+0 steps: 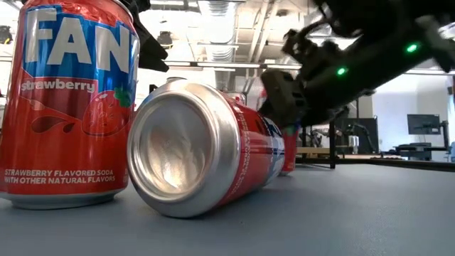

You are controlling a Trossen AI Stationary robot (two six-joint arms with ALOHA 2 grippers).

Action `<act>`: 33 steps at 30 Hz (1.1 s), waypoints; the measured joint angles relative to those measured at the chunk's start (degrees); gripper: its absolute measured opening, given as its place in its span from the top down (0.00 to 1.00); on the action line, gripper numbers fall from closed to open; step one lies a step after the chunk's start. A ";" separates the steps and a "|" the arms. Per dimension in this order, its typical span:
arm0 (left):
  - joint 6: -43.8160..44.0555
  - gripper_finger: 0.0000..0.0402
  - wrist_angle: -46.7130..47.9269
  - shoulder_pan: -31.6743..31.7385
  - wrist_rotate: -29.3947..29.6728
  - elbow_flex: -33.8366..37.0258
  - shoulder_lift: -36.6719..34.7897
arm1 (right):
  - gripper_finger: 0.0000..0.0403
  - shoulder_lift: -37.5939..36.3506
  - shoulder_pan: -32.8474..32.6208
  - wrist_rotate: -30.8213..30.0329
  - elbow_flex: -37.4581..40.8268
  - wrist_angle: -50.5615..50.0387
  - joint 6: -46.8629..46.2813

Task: Place canned beverage on shelf
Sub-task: Put the top red soda can on the shelf

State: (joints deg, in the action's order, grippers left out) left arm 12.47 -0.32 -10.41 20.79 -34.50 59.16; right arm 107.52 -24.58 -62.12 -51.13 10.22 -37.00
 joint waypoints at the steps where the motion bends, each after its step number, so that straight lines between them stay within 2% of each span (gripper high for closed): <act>1: 0.00 0.41 0.02 0.00 -0.03 0.00 0.00 | 0.20 0.18 0.70 1.82 0.00 -0.64 -1.48; 5: -0.02 0.41 0.00 0.00 -0.03 0.00 0.00 | 0.20 0.44 2.68 5.85 -0.04 -0.73 -1.83; 13: -0.04 0.41 0.02 0.00 -0.61 0.00 0.00 | 0.20 -2.71 3.08 6.11 0.02 -1.55 4.47; 21: -1.22 0.41 -0.04 0.00 -2.51 0.00 0.00 | 0.20 -6.67 3.83 9.28 0.00 -3.52 5.13; 28: -1.81 0.41 -0.04 0.00 -3.05 0.00 0.00 | 0.20 -11.83 4.50 10.42 -0.02 -3.33 9.48; 33: -1.44 0.41 -0.04 0.00 -2.98 0.00 0.00 | 0.20 -17.70 5.52 15.80 0.00 -4.04 15.82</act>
State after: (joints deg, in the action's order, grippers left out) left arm 11.03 -0.36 -10.41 17.80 -34.50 59.16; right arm 89.82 -19.06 -46.32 -51.13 6.19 -21.17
